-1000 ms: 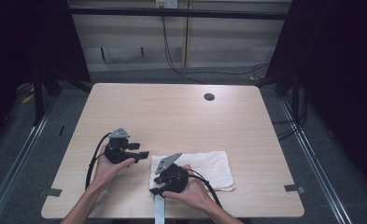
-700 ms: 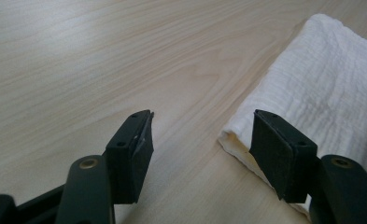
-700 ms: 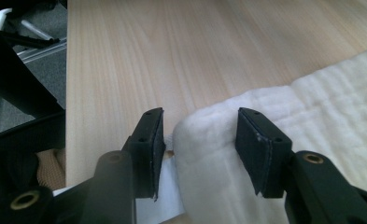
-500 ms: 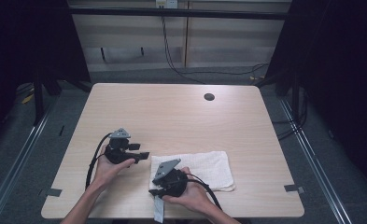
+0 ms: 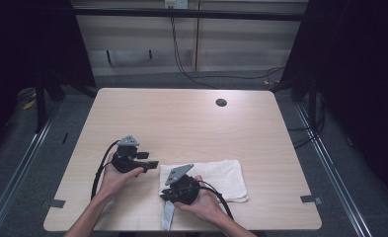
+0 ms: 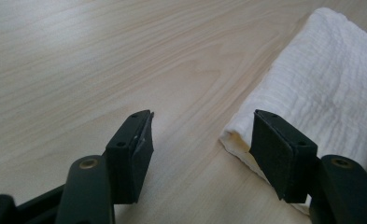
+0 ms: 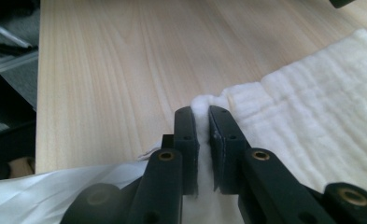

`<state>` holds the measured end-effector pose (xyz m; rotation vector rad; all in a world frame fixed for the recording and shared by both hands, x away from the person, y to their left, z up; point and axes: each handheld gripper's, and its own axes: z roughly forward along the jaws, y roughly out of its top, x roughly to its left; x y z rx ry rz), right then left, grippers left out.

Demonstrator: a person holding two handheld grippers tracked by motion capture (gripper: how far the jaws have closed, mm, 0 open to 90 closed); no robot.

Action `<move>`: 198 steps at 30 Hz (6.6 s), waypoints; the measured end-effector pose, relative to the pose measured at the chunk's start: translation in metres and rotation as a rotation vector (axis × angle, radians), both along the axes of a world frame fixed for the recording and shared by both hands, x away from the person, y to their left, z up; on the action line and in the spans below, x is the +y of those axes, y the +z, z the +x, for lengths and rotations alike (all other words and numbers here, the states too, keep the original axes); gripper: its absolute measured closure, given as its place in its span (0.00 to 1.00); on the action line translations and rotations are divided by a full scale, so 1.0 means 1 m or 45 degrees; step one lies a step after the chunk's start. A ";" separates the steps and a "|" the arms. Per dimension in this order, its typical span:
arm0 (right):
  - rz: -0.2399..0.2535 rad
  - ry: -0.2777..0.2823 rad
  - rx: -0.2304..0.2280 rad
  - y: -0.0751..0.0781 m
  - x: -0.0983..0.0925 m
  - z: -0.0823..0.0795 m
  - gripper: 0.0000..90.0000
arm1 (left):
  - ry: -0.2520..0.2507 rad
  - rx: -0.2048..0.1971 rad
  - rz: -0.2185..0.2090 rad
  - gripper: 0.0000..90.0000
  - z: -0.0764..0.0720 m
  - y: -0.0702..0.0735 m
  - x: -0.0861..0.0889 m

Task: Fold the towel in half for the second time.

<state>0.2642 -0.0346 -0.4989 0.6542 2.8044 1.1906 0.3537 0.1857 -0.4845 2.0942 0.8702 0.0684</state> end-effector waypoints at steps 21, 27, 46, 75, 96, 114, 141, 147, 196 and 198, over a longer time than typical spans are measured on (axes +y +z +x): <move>0.050 -0.027 0.088 -0.002 -0.004 0.004 0.91 | -0.173 0.074 0.036 0.64 0.005 -0.013 -0.031; 0.041 -0.029 0.068 -0.001 -0.003 0.003 0.91 | -0.191 0.051 0.087 0.66 0.002 -0.014 -0.038; 0.052 -0.039 0.096 0.006 -0.005 0.001 0.92 | -0.213 0.107 -0.053 0.96 0.000 -0.007 -0.030; 0.237 -0.063 0.089 0.041 -0.018 0.000 0.92 | -0.176 0.138 -0.173 0.95 0.000 0.017 -0.014; 0.337 -0.059 0.048 0.072 -0.011 0.001 0.92 | -0.131 0.085 -0.181 0.95 -0.002 0.045 0.007; 0.440 -0.043 0.031 0.089 0.007 0.009 0.92 | -0.162 0.044 -0.114 0.95 0.007 0.082 0.005; 0.414 -0.196 -0.024 0.081 -0.045 0.004 0.92 | -0.184 0.100 -0.057 0.95 0.021 0.066 -0.065; 0.405 -0.216 -0.039 0.083 -0.057 0.003 0.92 | -0.189 0.110 -0.072 0.94 0.022 0.066 -0.075; 0.222 -0.413 -0.001 0.025 -0.127 -0.025 0.88 | -0.233 0.263 -0.006 0.91 0.026 0.002 -0.156; 0.213 -0.417 0.009 0.023 -0.128 -0.025 0.85 | -0.242 0.265 -0.012 0.90 0.026 0.001 -0.159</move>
